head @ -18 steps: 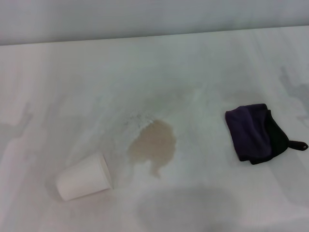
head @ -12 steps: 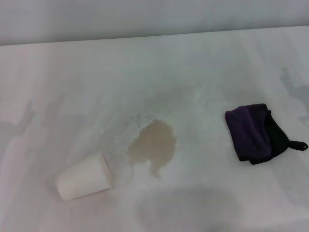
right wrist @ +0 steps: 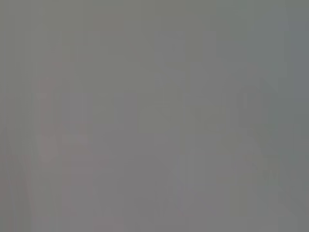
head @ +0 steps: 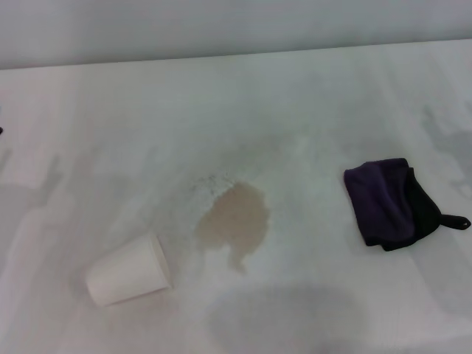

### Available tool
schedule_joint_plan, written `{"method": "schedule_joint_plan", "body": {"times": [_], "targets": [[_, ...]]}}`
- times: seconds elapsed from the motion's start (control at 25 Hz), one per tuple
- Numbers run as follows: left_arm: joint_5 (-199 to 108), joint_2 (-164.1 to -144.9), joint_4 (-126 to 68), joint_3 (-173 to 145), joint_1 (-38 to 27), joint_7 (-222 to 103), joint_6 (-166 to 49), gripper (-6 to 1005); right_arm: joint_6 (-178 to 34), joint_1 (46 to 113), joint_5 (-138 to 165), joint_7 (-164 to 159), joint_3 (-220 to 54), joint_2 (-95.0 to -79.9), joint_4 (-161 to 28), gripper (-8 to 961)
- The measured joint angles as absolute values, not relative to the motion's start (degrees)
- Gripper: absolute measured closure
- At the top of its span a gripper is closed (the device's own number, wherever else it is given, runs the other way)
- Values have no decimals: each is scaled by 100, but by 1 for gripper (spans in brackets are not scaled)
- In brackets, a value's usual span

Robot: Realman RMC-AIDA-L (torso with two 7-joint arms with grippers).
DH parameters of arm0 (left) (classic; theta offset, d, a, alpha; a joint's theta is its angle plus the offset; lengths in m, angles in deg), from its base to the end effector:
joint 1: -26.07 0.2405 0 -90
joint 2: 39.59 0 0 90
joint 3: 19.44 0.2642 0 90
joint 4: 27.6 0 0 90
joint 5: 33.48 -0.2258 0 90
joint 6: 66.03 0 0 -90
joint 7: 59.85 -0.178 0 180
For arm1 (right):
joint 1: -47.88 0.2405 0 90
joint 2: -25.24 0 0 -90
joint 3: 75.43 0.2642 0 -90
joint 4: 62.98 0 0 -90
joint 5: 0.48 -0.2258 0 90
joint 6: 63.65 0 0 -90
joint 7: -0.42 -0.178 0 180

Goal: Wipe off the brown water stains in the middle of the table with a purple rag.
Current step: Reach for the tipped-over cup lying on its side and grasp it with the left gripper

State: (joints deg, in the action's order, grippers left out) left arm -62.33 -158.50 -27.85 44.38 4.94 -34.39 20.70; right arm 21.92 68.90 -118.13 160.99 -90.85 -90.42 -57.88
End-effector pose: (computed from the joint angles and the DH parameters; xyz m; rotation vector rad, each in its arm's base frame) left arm -0.3400 0.3227 -0.0078 -1.6539 -0.5118 -0.9735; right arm 0.3758 0.3241 0.0347 -1.4011 0.5290 0.8653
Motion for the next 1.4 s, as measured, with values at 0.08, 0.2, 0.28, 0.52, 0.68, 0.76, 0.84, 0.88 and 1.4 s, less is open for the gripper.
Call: {"method": "schedule_joint_plan", "body": {"times": [0.08,0.2,0.28,0.52,0.68,0.76,0.84,0.88,1.4], "targets": [[-6379,-15839,-2817,4442,498,-3381,2057,106,2084,6896,-11767,16050,-9099,-9048,-5775,82],[-6593,-15785,-2965,4460,503,-3042,2001,107,1900,6910,-11748,16009,-9107,-9059,-5727,82],[-6860,-15688,-3316,4497,551,-2460,1742,107,1851,6921,-11746,15964,-9116,-9060,-5712,82],[-8185,-15301,-4781,4516,760,-285,762,107,1869,6918,-11746,15913,-9116,-9058,-5722,83],[-9440,-15087,-5859,4479,871,1242,333,107,1881,6930,-11754,15873,-9103,-9053,-5759,83],[-10296,-15007,-6478,4445,882,1979,327,107,1881,6933,-11774,15850,-9102,-9052,-5765,83],[-11072,-14938,-7020,4441,886,2673,370,106,1881,6940,-11787,15833,-9100,-9051,-5768,83],[-11489,-14916,-7289,4442,879,3057,413,106,1881,6942,-11788,15829,-9099,-9051,-5768,83],[-14792,-14658,-9016,4344,-243,5182,2580,112,2149,6932,-11800,15827,-9099,-9051,-5732,83]]}}
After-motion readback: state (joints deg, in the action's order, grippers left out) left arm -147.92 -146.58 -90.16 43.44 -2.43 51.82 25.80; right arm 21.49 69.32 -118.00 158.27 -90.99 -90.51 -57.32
